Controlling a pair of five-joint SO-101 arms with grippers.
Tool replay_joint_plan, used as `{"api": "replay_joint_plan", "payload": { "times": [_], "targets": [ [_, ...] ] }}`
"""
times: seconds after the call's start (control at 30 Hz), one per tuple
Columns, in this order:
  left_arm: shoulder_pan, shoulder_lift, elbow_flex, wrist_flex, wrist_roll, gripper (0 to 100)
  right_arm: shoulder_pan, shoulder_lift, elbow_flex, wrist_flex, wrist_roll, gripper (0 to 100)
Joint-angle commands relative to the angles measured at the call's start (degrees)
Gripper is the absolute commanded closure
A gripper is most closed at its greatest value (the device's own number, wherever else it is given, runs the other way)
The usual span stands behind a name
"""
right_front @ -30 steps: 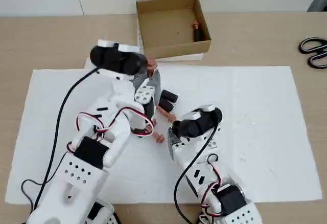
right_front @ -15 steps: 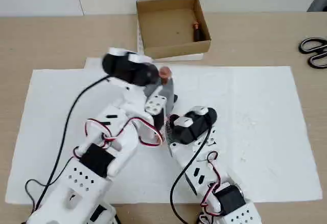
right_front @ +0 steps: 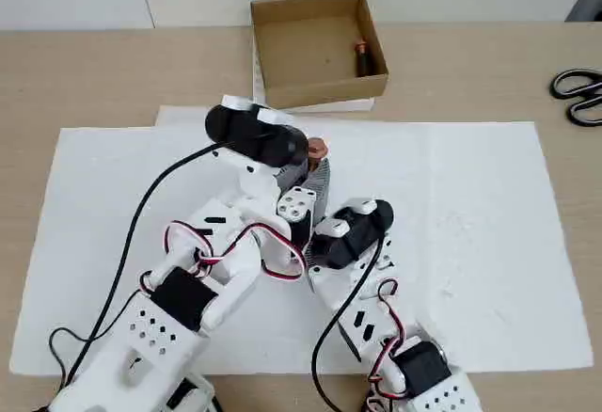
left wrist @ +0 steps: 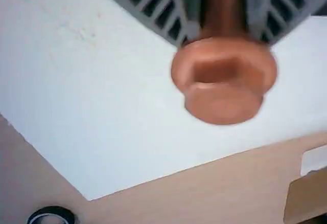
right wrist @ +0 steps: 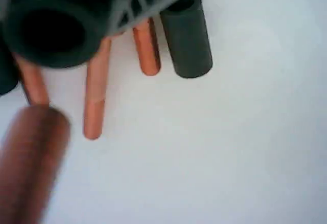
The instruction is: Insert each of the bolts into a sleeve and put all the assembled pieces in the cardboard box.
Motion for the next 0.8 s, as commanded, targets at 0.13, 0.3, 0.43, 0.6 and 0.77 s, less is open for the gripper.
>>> {"api": "replay_joint_plan", "payload": {
  "times": [0.13,0.3,0.43,0.6,0.77],
  "targets": [
    [3.2,-1.8,0.4,1.0,0.5,99,-0.2,-0.7,0.4,-1.7,-0.7,99.5],
    [3.4,-1.8,0.4,1.2,0.5,99,-0.2,-0.7,0.4,-1.7,-0.7,99.5],
    [3.3,-1.8,1.6,0.9,0.4,99,-0.2,-0.7,0.4,-1.7,-0.7,99.5],
    [1.8,-1.8,3.7,-2.3,0.4,99,-0.2,-0.7,0.4,-1.7,-0.8,99.5],
    [1.5,-1.8,5.1,-3.2,0.4,99,-0.2,-0.7,0.4,-1.7,-0.8,99.5]
  ]
}}
